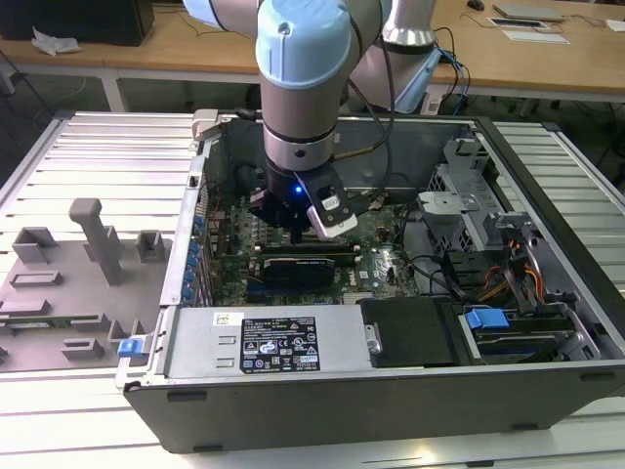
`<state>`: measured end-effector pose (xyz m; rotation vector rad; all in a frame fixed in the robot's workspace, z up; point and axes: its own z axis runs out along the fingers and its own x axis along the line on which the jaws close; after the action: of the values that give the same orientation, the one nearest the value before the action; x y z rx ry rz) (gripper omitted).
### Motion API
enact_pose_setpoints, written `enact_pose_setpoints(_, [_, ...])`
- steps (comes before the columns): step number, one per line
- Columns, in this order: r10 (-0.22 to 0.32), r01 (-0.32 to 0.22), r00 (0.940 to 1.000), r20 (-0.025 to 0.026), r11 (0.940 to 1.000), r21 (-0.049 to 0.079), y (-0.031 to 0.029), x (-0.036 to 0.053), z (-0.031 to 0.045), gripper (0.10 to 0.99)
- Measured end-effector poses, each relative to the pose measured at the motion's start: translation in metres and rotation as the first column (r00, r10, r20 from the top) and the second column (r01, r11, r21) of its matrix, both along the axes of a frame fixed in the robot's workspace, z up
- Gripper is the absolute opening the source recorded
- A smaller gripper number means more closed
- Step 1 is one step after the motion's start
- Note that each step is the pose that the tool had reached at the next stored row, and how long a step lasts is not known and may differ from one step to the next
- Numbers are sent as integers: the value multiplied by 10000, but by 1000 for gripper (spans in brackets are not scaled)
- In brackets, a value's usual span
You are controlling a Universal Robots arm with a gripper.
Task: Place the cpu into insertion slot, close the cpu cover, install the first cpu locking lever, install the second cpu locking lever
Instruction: 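Install the second cpu locking lever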
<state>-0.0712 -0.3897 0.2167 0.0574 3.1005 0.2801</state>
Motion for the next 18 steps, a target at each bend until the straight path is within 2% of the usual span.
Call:
enact_pose_setpoints(3, [3, -3, 10000, 1, 9998, 184, -8, -45, -46, 106])
enact_pose_setpoints(4, [4, -4, 10000, 2, 9998, 211, -9, -53, -57, 106])
enact_pose_setpoints(8, [7, -7, 10000, -1, 9996, 286, -12, -88, -125, 106])
enact_pose_setpoints(11, [8, -8, 10000, -2, 9995, 323, -10, -104, -143, 106])
enact_pose_setpoints(15, [7, -7, 10000, 1, 9990, 439, 3, -107, -161, 106])
enact_pose_setpoints(18, [7, -7, 10000, 1, 9990, 452, 8, -119, -172, 106])
